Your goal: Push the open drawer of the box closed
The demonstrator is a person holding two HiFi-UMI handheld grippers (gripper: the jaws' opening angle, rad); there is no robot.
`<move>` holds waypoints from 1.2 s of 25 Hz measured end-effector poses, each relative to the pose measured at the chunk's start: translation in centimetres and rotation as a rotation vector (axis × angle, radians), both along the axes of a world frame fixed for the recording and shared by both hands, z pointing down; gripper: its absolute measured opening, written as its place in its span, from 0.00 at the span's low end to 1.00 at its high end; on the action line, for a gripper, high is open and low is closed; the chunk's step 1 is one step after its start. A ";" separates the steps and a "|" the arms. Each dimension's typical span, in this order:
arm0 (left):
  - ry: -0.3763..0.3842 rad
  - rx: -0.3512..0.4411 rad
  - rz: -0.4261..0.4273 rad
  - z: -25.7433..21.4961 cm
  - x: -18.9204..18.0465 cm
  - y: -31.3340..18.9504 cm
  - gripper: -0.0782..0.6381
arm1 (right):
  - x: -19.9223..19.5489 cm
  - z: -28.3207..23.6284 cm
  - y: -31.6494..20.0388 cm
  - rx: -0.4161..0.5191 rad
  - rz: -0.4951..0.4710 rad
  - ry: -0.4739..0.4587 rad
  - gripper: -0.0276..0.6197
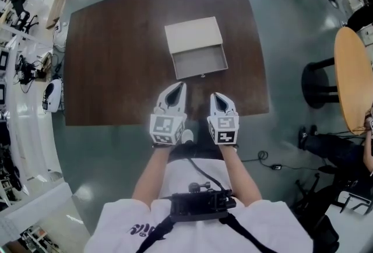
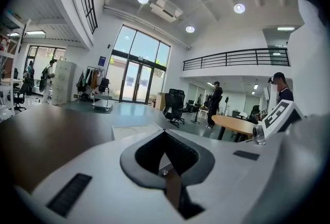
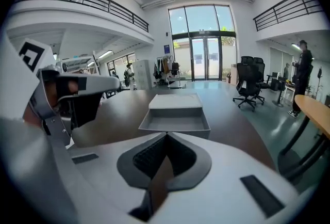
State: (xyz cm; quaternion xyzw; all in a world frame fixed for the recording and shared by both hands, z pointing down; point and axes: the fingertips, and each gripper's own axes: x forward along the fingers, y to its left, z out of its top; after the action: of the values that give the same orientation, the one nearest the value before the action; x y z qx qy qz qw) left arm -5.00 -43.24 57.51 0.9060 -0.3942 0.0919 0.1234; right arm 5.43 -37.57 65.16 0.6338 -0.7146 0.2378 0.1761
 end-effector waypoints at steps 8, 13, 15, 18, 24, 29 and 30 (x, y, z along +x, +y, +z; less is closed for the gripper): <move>-0.043 -0.065 0.006 4.0 1.6 -2.6 0.12 | 0.1 6.2 -1.8 -0.118 -0.056 -0.049 0.04; -0.058 -0.090 0.002 6.1 1.9 -3.7 0.12 | -0.4 8.8 -3.4 -0.151 -0.092 -0.069 0.04; -0.063 -0.100 0.002 6.6 2.1 -3.9 0.12 | -0.3 9.7 -4.0 -0.174 -0.095 -0.061 0.04; -0.070 -0.113 -0.007 7.2 2.3 -4.3 0.12 | -0.5 11.0 -5.1 -0.209 -0.111 -0.052 0.21; -0.052 -0.138 -0.051 7.8 1.9 -5.5 0.12 | -0.9 12.9 -7.6 -0.230 -0.103 -0.084 0.21; -0.040 -0.142 -0.059 7.5 2.7 -6.6 0.12 | -0.5 14.0 -9.3 -0.252 -0.080 -0.097 0.21; -0.039 -0.141 -0.060 7.4 2.7 -6.7 0.12 | -0.5 14.0 -9.5 -0.253 -0.077 -0.095 0.21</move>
State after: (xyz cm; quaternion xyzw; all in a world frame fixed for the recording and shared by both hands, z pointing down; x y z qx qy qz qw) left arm -2.33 -49.94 64.92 0.8809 -0.4161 0.1334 0.1819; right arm 4.92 -47.10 79.17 0.5667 -0.7102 0.3491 0.2295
